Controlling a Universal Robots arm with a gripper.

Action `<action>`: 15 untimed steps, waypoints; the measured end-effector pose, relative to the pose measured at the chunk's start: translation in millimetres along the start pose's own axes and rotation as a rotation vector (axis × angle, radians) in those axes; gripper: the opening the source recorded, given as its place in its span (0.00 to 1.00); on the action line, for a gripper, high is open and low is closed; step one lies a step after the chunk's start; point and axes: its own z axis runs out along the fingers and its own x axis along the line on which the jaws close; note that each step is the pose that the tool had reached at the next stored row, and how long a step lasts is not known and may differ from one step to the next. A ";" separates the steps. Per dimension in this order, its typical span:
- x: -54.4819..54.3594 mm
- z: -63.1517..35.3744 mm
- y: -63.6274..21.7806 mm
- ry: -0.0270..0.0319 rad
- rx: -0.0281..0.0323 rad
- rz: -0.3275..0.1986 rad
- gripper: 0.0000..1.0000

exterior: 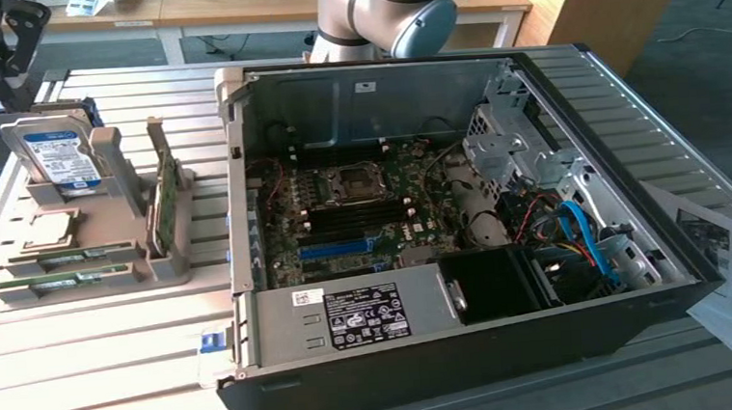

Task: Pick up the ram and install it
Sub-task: 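Reach for the ram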

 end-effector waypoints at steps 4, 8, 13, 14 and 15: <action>0.2 0.0 0.0 0.0000 0.0000 0.000 0.11; 1.0 0.0 -0.1 0.0000 0.0000 0.000 0.11; 3.5 0.0 -0.2 -0.0001 0.0000 0.000 0.11; 4.2 0.0 -0.3 -0.0001 -0.0001 0.000 0.11; 4.9 -0.1 -0.3 -0.0001 0.0000 0.000 0.11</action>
